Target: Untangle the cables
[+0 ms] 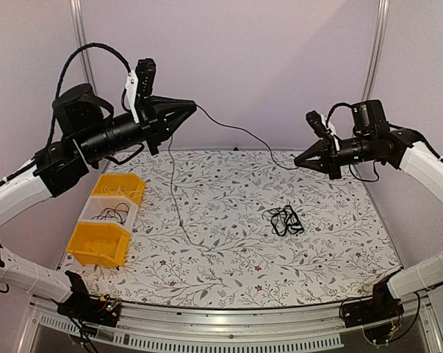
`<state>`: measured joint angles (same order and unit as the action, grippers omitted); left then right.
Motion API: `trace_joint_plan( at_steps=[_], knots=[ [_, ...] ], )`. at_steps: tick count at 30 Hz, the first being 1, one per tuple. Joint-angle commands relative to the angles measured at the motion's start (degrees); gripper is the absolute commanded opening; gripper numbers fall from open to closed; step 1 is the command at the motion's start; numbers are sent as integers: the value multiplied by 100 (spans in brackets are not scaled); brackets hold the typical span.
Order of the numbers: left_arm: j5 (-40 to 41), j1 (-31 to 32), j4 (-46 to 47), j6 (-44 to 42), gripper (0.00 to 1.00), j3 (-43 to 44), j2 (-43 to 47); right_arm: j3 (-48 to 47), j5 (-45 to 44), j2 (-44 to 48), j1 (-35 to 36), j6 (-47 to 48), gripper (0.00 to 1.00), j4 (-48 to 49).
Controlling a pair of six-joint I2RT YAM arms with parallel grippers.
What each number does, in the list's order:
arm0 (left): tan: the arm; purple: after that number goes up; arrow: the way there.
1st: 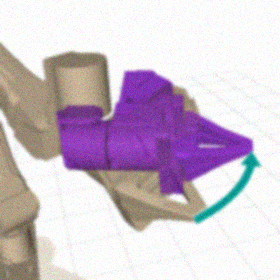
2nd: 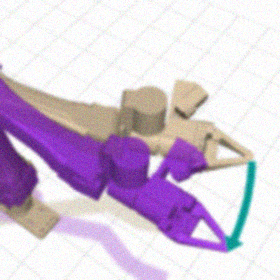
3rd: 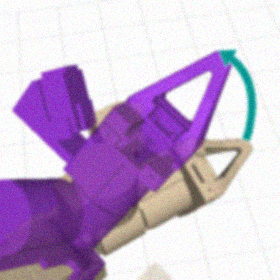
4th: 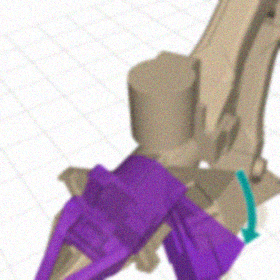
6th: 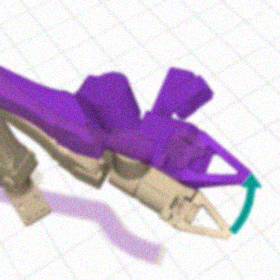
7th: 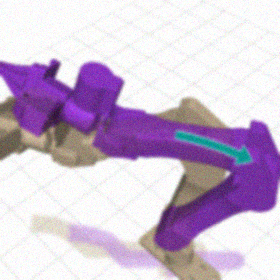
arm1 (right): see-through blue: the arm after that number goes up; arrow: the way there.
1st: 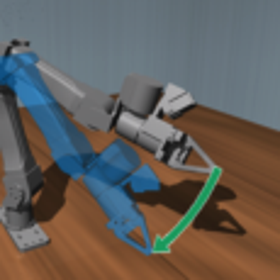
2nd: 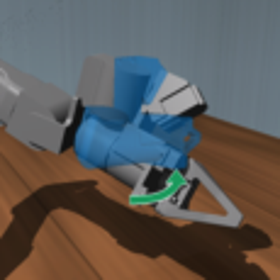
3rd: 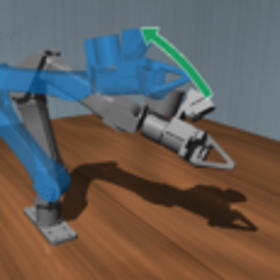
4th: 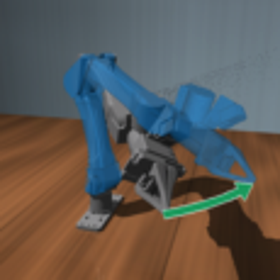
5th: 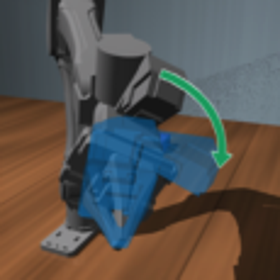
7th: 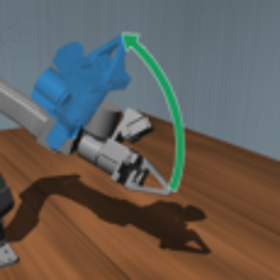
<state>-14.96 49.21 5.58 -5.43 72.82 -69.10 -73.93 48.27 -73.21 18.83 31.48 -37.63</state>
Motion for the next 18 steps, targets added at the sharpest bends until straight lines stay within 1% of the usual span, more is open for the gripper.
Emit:
trace_joint_plan(
  at_steps=[1,3,4,5,7,8,9,12,16,18],
  knots=[
    [337,-236,-818,147,0,-383,577,-121,-84,-528,558,-56,0,447],
    [524,-286,-1051,173,0,-542,847,-211,-95,-879,885,-34,0,520],
    [651,-313,-1177,200,0,-601,959,-308,-63,-1055,1026,-45,3,579],
    [754,-333,-1302,218,0,-662,1081,-399,25,-1287,1160,-100,9,621],
    [1073,-380,-1553,286,0,-799,1303,-681,336,-1644,1254,-244,31,618],
    [1273,-407,-1698,333,0,-844,1407,-850,472,-1796,1256,-304,38,565],
    [1436,-434,-1864,374,0,-867,1495,-1048,580,-2048,1255,-366,42,456],
    [2124,-505,-2372,522,0,-909,1776,-1290,678,-2419,1257,-246,48,187],
    [3124,-572,-3004,531,0,-933,2109,-967,653,-2423,1257,-113,51,315],
    [3499,-602,-3358,528,0,-952,2245,-806,625,-2411,1255,-75,51,334]
  ],
)
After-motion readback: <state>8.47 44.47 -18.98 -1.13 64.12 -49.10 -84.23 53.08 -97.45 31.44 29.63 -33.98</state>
